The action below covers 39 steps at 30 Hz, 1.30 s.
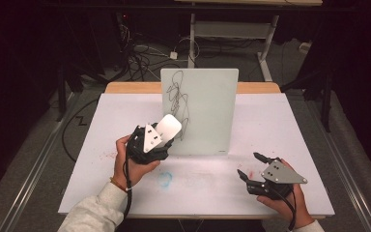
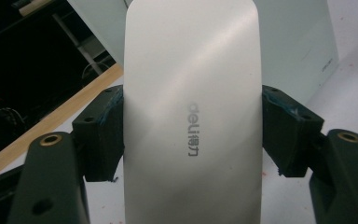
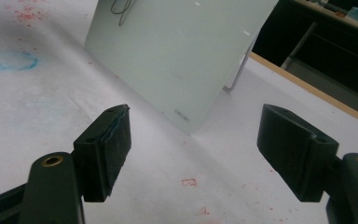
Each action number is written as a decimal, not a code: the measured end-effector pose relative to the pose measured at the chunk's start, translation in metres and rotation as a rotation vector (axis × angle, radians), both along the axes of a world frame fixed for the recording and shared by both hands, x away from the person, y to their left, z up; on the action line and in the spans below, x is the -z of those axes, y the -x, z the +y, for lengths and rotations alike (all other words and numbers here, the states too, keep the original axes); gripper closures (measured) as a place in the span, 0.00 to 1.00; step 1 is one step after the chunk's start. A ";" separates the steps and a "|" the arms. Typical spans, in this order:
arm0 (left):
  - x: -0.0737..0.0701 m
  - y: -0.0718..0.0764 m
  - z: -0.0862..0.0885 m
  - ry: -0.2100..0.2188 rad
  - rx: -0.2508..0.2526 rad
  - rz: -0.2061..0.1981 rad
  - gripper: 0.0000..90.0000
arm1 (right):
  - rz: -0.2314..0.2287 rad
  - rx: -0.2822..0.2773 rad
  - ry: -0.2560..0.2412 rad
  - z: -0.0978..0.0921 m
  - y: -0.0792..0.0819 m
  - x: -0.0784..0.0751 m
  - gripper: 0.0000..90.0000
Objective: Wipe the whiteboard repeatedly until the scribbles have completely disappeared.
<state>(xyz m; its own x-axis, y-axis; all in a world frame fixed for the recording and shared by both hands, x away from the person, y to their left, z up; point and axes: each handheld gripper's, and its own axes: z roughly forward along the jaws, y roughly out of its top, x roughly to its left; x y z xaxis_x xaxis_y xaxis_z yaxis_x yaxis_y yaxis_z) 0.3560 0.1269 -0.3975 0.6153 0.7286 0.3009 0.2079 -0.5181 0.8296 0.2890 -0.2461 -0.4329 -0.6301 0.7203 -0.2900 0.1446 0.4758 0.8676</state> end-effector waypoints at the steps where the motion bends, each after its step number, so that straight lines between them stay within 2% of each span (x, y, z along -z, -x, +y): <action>1: -0.002 0.000 0.000 -0.005 -0.009 -0.013 0.33 | -0.001 0.001 0.003 0.001 0.000 0.000 0.29; 5: -0.007 -0.003 0.001 -0.007 -0.035 -0.037 0.33 | 0.006 -0.001 0.009 0.002 -0.001 0.002 0.29; 7: -0.012 -0.007 0.000 0.008 -0.054 -0.065 0.33 | 0.008 0.000 0.011 0.003 -0.001 0.003 0.29; 10: -0.017 -0.010 -0.001 0.018 -0.059 -0.080 0.33 | 0.006 0.002 0.013 0.003 -0.001 0.003 0.29; 11: -0.022 -0.013 -0.004 0.035 -0.066 -0.105 0.33 | 0.006 0.002 0.013 0.003 -0.001 0.002 0.29; 13: -0.026 -0.016 -0.005 0.044 -0.061 -0.110 0.33 | 0.006 0.002 0.012 0.003 -0.001 0.002 0.29; 14: -0.029 -0.017 -0.007 0.045 -0.065 -0.123 0.33 | 0.008 0.004 0.010 0.002 -0.001 0.003 0.29; 15: -0.035 -0.020 -0.010 0.030 -0.074 -0.163 0.33 | 0.008 -0.001 0.011 0.002 -0.001 0.003 0.29; 20: -0.048 -0.028 -0.015 0.042 -0.093 -0.175 0.33 | 0.008 -0.001 0.013 0.002 -0.001 0.003 0.29; 21: -0.054 -0.031 -0.018 0.047 -0.091 -0.185 0.33 | 0.007 -0.001 0.013 0.002 -0.001 0.003 0.29; 25: -0.063 -0.038 -0.023 0.030 -0.103 -0.205 0.33 | 0.002 0.002 0.018 0.001 -0.001 0.003 0.29; 30: -0.071 -0.045 -0.024 0.029 -0.123 -0.214 0.33 | 0.007 -0.001 0.018 0.002 -0.001 0.003 0.29; 35: -0.083 -0.053 -0.029 0.033 -0.124 -0.247 0.33 | 0.007 0.000 0.020 0.002 -0.001 0.004 0.29; 39: -0.087 -0.057 -0.032 0.026 -0.123 -0.273 0.33 | 0.008 -0.004 0.024 0.003 -0.001 0.004 0.29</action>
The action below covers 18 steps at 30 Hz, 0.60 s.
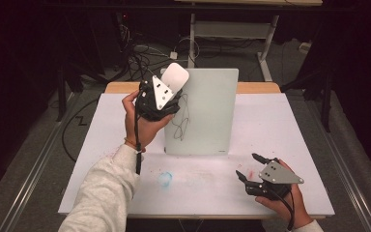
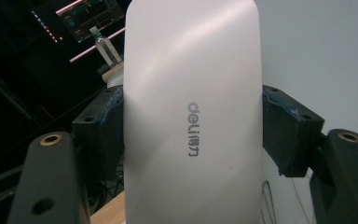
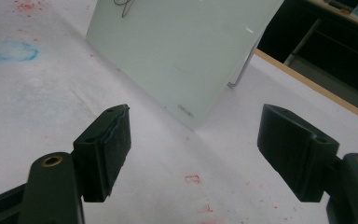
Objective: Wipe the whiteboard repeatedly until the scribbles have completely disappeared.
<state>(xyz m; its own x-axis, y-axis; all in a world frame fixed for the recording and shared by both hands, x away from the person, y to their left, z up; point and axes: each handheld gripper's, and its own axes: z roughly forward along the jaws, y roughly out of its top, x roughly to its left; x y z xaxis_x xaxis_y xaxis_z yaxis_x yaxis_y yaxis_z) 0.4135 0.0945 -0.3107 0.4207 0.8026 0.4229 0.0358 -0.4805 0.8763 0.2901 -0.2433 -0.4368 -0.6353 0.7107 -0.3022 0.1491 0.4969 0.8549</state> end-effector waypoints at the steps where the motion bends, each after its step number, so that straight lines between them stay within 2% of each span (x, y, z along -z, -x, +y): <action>1: 0.000 0.000 0.000 0.000 0.000 0.000 0.33 | 0.000 0.000 0.000 0.000 0.000 0.000 0.29; 5: 0.002 0.000 -0.003 -0.007 -0.009 -0.017 0.33 | 0.000 -0.002 0.000 0.000 0.000 0.000 0.29; 9: 0.010 0.003 -0.003 -0.011 0.005 -0.023 0.33 | 0.002 -0.004 0.000 0.000 0.000 0.000 0.29; 10: 0.016 0.004 -0.004 -0.030 0.011 -0.028 0.33 | 0.003 -0.003 0.000 0.000 0.000 0.001 0.29; 13: 0.020 0.006 -0.005 -0.039 0.016 -0.025 0.33 | 0.003 -0.004 0.001 0.001 0.000 0.001 0.29; 16: 0.031 0.010 -0.007 -0.074 0.018 -0.028 0.33 | 0.005 -0.005 0.005 0.001 0.000 0.001 0.29; 18: 0.037 0.013 -0.010 -0.099 0.000 -0.034 0.33 | 0.007 -0.003 0.008 0.001 0.000 0.001 0.30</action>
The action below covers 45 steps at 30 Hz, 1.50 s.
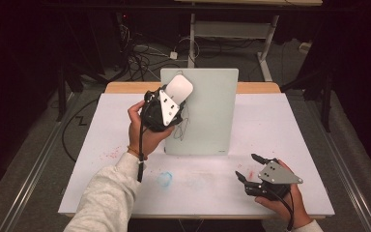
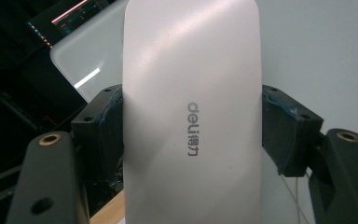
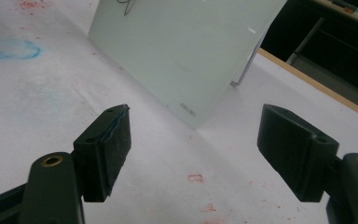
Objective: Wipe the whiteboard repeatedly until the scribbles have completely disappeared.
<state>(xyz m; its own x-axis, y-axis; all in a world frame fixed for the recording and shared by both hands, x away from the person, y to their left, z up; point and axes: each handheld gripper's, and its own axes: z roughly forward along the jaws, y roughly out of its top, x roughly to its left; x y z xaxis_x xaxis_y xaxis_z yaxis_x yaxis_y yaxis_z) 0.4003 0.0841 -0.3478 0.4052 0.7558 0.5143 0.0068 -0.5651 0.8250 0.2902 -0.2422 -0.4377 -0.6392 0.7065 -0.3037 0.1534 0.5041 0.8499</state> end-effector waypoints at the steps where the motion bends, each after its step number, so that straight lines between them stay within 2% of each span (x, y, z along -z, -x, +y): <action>1: 0.003 0.001 -0.001 -0.007 -0.004 -0.001 0.33 | 0.001 0.003 0.002 0.000 0.000 0.000 0.30; 6: 0.018 0.007 -0.002 -0.027 -0.011 -0.003 0.33 | 0.003 0.001 0.000 0.000 0.000 0.001 0.30; 11: 0.033 0.013 -0.006 -0.073 -0.027 -0.015 0.33 | 0.004 0.001 -0.001 0.001 0.000 0.001 0.30; 15: 0.050 0.019 -0.012 -0.159 -0.038 -0.040 0.33 | 0.005 0.000 0.000 0.001 0.000 0.001 0.30; 18: 0.058 0.022 -0.013 -0.177 -0.027 -0.031 0.33 | 0.009 0.001 -0.003 0.001 0.000 0.001 0.30; 20: 0.062 0.024 -0.013 -0.169 -0.018 -0.019 0.33 | 0.010 0.000 -0.001 0.002 0.000 0.001 0.30; 23: 0.067 0.025 -0.014 -0.193 -0.016 -0.020 0.33 | 0.011 -0.001 0.003 0.002 0.000 0.001 0.30; 25: 0.076 0.029 -0.016 -0.236 -0.005 -0.020 0.33 | 0.015 0.009 0.016 0.003 -0.001 0.002 0.30; 26: 0.078 0.030 -0.016 -0.257 0.002 -0.032 0.33 | 0.018 0.010 0.015 0.003 -0.001 0.002 0.30; 27: 0.078 0.030 -0.016 -0.257 0.002 -0.032 0.33 | 0.021 0.008 0.015 0.002 -0.001 0.003 0.30; 28: 0.083 0.032 -0.017 -0.253 0.008 -0.004 0.33 | 0.024 0.009 0.014 0.003 -0.001 0.003 0.30; 33: 0.093 0.036 -0.018 -0.265 0.023 0.014 0.33 | 0.022 0.008 0.016 0.003 -0.001 0.003 0.30; 34: 0.100 0.039 -0.019 -0.289 0.034 0.022 0.33 | 0.023 0.007 0.015 0.003 -0.001 0.003 0.30; 35: 0.100 0.039 -0.019 -0.289 0.034 0.022 0.33 | 0.023 0.007 0.015 0.003 -0.001 0.003 0.30; 36: 0.108 0.042 -0.020 -0.317 0.045 0.025 0.33 | 0.023 0.008 0.016 0.003 -0.001 0.003 0.30; 37: 0.108 0.042 -0.020 -0.317 0.045 0.025 0.33 | 0.024 0.009 0.016 0.003 -0.001 0.003 0.30; 38: 0.116 0.044 -0.021 -0.347 0.050 0.026 0.33 | 0.023 0.008 0.018 0.003 -0.001 0.003 0.30; 39: 0.116 0.044 -0.021 -0.347 0.050 0.026 0.33 | 0.023 0.008 0.018 0.003 -0.001 0.003 0.30; 41: 0.122 0.047 -0.023 -0.386 0.050 0.022 0.33 | 0.023 0.004 0.019 0.003 -0.001 0.003 0.30; 45: 0.121 0.047 -0.021 -0.384 0.060 0.029 0.33 | 0.025 0.007 0.018 0.003 -0.001 0.003 0.30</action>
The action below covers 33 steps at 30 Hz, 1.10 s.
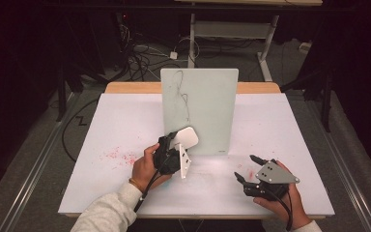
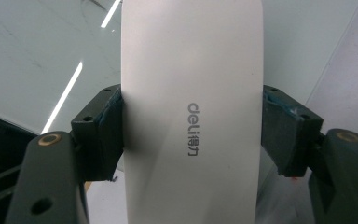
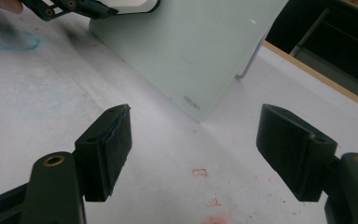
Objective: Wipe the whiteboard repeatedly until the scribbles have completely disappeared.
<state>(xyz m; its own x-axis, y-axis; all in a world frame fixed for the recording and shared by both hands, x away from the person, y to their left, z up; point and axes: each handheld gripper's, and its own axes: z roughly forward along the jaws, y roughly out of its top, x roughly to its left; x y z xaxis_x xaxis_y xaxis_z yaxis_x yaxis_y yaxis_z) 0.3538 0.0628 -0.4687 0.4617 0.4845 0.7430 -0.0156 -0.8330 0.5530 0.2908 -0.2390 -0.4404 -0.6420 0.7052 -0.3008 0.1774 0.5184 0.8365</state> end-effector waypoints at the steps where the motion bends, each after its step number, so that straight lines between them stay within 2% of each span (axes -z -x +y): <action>1: -0.002 -0.001 0.002 -0.014 0.011 0.006 0.33 | 0.000 0.002 0.000 0.000 0.000 0.000 0.30; 3: -0.005 -0.002 0.004 -0.025 0.014 0.007 0.33 | -0.003 0.002 0.001 0.000 0.000 0.000 0.30; 9: -0.018 -0.006 0.014 0.022 -0.012 0.000 0.33 | -0.003 0.006 -0.005 -0.002 0.000 -0.001 0.30; 10: -0.023 -0.008 0.019 0.044 -0.026 -0.006 0.33 | -0.004 0.004 -0.004 -0.002 0.000 -0.001 0.30; 12: -0.026 -0.009 0.021 0.053 -0.036 -0.008 0.33 | -0.006 0.003 -0.003 -0.002 0.000 -0.001 0.30; 13: -0.032 -0.011 0.027 0.080 -0.052 -0.016 0.33 | -0.007 0.003 -0.003 -0.002 0.000 -0.001 0.30; 14: -0.032 -0.011 0.027 0.080 -0.052 -0.016 0.33 | -0.007 0.003 -0.003 -0.002 0.000 -0.001 0.30; 16: -0.037 -0.013 0.035 0.125 -0.065 0.000 0.33 | -0.005 0.004 -0.004 -0.002 0.000 -0.001 0.30; 18: -0.037 -0.013 0.036 0.129 -0.069 0.002 0.33 | -0.002 0.004 -0.005 -0.002 0.000 -0.001 0.30; 24: -0.023 -0.008 0.033 0.083 -0.064 -0.003 0.33 | -0.001 0.002 0.000 -0.001 0.000 -0.001 0.30; 25: -0.012 -0.002 0.029 0.055 -0.071 0.027 0.33 | -0.001 0.002 0.001 -0.001 0.000 -0.001 0.30; 27: 0.001 0.001 0.024 0.003 -0.053 0.012 0.33 | -0.002 0.001 0.001 -0.001 0.000 -0.001 0.30; 28: 0.001 0.001 0.024 0.003 -0.053 0.012 0.33 | -0.001 0.001 0.000 -0.001 0.000 -0.001 0.30; 30: 0.013 0.006 0.018 -0.058 -0.036 0.022 0.33 | -0.001 0.001 0.001 -0.001 0.000 -0.001 0.30; 31: 0.018 0.008 0.014 -0.073 -0.030 0.022 0.33 | -0.003 -0.001 0.003 0.000 0.000 -0.001 0.30; 33: 0.020 0.008 0.012 -0.085 -0.034 0.013 0.33 | -0.004 -0.004 0.003 0.000 0.001 -0.001 0.30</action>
